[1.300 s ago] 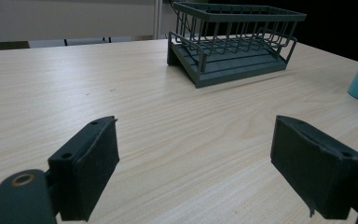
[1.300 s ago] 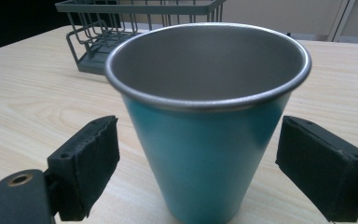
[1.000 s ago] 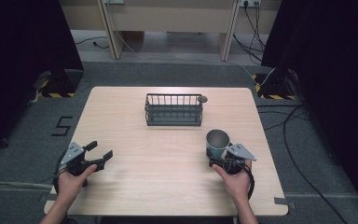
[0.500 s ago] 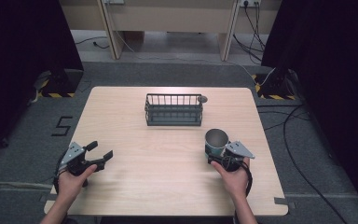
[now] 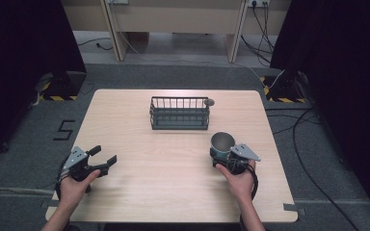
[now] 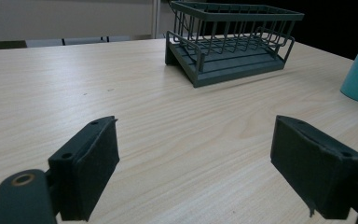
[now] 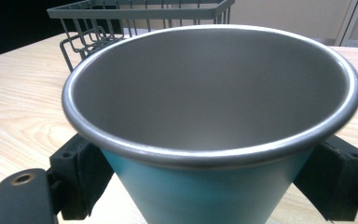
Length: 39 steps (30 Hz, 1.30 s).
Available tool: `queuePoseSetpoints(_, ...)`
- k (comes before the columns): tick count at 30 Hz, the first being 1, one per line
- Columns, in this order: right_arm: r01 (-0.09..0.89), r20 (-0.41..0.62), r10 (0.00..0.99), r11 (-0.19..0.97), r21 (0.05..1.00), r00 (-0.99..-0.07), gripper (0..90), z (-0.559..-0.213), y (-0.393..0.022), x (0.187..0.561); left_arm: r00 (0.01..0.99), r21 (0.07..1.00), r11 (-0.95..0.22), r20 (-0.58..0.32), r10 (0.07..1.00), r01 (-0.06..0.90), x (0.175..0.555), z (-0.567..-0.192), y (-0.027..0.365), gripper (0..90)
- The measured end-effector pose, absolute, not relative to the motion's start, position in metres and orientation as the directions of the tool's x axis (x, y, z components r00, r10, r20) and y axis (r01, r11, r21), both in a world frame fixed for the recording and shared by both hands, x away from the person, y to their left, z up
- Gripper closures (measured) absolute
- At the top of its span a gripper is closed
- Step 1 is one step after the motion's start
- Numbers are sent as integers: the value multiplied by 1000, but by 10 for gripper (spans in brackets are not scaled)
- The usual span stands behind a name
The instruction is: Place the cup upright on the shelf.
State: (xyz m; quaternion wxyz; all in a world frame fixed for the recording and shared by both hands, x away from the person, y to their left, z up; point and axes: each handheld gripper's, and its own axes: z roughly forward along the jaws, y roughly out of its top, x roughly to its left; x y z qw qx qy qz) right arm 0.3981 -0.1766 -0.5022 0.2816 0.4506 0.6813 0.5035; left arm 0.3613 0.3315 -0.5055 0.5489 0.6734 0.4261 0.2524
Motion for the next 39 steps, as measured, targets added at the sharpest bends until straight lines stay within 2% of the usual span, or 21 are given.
queuePoseSetpoints(39, 273, 67, 870, 79, 959, -488, 169, -474, -161, 405, 510, 954, -34, -128, 851, 298, 362, -505, 331, 145)
